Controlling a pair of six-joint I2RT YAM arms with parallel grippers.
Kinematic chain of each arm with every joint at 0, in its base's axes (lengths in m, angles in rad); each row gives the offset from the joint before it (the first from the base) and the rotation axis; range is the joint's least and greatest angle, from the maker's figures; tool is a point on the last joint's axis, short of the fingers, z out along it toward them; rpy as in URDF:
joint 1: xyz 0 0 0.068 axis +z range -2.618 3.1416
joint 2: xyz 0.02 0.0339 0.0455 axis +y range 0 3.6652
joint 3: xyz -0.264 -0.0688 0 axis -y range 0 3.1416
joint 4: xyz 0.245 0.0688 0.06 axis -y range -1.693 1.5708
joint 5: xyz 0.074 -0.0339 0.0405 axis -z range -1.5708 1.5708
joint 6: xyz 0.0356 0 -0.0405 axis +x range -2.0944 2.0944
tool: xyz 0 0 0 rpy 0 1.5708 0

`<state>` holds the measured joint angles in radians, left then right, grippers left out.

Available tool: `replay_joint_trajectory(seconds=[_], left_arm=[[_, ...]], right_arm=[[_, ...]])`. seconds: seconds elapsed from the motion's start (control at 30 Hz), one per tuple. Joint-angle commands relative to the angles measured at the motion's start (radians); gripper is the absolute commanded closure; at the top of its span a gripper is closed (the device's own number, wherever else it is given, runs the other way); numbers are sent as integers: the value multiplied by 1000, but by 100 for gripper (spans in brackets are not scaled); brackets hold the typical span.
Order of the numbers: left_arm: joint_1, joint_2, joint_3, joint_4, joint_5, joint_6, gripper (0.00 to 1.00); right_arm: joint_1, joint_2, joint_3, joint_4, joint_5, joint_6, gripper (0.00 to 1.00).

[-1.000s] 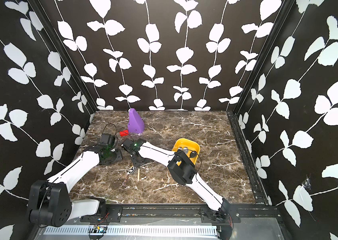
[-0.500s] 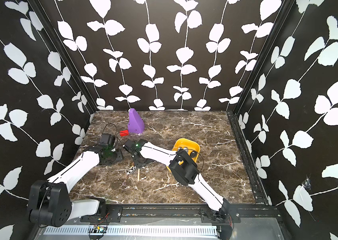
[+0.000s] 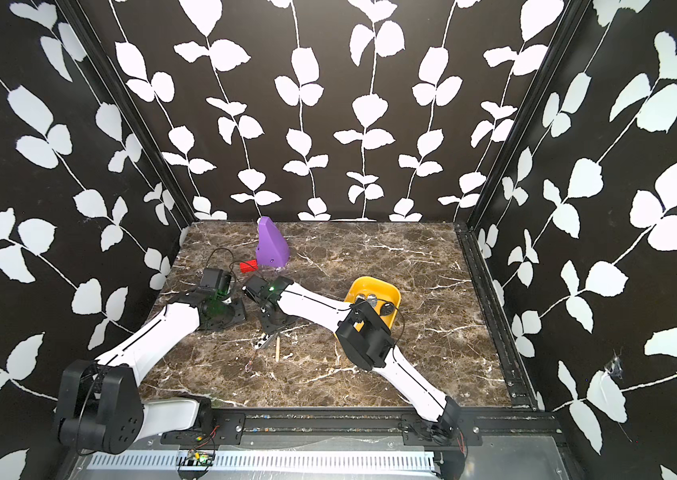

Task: Put the spoon into the storage box
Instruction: Adjust the spoon at the center of the board.

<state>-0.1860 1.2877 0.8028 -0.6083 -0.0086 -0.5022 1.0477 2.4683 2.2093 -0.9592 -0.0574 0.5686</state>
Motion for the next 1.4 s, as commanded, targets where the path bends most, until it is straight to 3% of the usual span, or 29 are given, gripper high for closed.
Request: replay_joint_trajectory(seconds=[0.0, 0.43, 0.7, 0.93, 1.1, 1.37], left_arm=[[7, -28, 8, -30, -11, 19, 50], [7, -30, 15, -52, -16, 45, 50], [7, -27, -9, -23, -1, 33, 50], [7, -5, -4, -11, 18, 27, 50], [6, -11, -16, -2, 17, 25, 50], [6, -21, -31, 8, 12, 18, 50]], right_arm=[[9, 39, 44, -34, -19, 0, 55], [11, 124, 171, -210, 54, 2, 54], [10, -17, -73, -173, 148, -30, 53], [-32, -123, -224, -86, 115, -63, 52], [-52, -271, -423, 91, 49, -109, 52], [-52, -398, -479, 107, 39, -121, 51]])
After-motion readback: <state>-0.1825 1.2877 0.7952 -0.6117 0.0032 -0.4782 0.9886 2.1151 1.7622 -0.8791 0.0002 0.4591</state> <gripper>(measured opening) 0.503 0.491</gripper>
